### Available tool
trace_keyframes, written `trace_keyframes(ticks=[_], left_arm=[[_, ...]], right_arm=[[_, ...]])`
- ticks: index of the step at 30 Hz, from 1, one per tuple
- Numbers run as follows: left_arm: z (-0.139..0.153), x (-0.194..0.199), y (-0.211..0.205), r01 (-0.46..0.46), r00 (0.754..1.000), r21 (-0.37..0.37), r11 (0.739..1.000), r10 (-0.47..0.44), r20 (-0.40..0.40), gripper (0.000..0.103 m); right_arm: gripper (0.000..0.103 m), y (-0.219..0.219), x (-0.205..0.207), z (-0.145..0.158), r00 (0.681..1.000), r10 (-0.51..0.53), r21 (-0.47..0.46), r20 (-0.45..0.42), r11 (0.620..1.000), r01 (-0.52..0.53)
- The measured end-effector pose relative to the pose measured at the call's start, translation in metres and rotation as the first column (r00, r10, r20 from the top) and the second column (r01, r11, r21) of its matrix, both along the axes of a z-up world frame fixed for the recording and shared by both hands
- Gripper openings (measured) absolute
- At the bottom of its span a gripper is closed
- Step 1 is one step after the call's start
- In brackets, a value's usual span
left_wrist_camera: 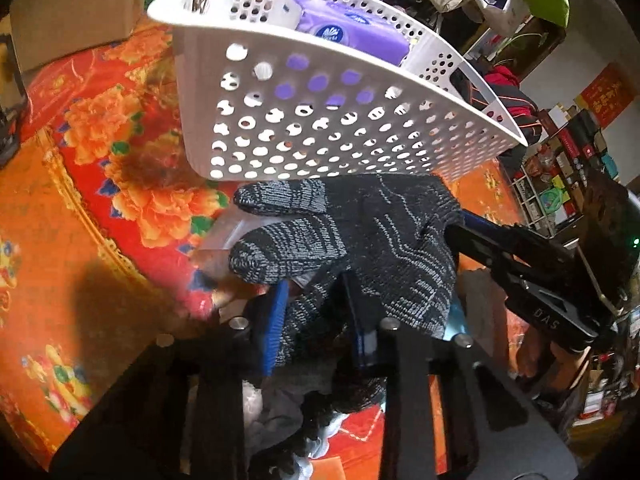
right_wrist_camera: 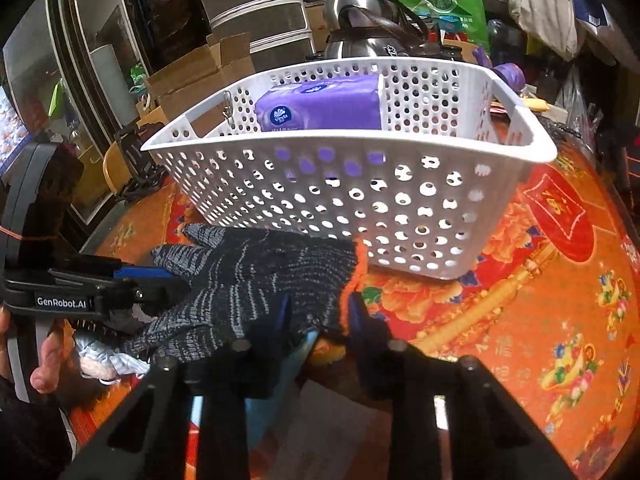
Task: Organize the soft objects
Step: 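Grasp the black knit glove with the left gripper, then carry the black glove into the white basket and open the left gripper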
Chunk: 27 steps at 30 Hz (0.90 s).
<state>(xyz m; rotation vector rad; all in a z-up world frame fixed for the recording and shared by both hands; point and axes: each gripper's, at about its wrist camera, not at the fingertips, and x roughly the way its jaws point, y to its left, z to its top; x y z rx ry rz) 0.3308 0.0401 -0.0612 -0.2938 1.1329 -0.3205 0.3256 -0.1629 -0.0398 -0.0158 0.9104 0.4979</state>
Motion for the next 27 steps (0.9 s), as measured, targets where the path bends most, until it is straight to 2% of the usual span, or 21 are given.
trace_keyframes(ticks=[2,5,14,18,22,27], left_arm=[[0.003,-0.002,-0.001,0.001,1.000,-0.002,1.000,0.000,0.022,0.013],[0.010,-0.008,-0.005,0.008,0.998,0.011,1.000,-0.009,0.069,0.009],[0.042,-0.030,0.004,0.007,0.978,-0.003,1.000,-0.006,0.208,0.007],[0.047,-0.035,0.001,0.026,0.975,0.014,1.000,-0.028,0.222,0.007],[0.044,-0.036,0.000,0.033,0.976,0.014,0.999,-0.035,0.214,0.007],[0.046,-0.039,0.005,0.022,0.972,0.002,1.000,-0.022,0.232,0.007]], right_arm=[[0.017,0.000,-0.002,0.001,1.000,0.000,-0.009,0.015,1.000,0.000],[0.013,0.000,-0.007,0.005,0.999,0.002,-0.016,0.036,1.000,-0.002],[0.003,-0.006,-0.023,0.022,0.994,-0.014,-0.002,0.106,1.000,0.015],[0.002,-0.008,-0.026,0.029,0.993,-0.009,-0.006,0.119,1.000,0.010],[0.002,-0.011,-0.019,0.021,0.996,-0.018,-0.003,0.083,1.000,0.019],[0.001,-0.012,-0.023,0.019,0.995,-0.017,-0.008,0.095,1.000,0.018]])
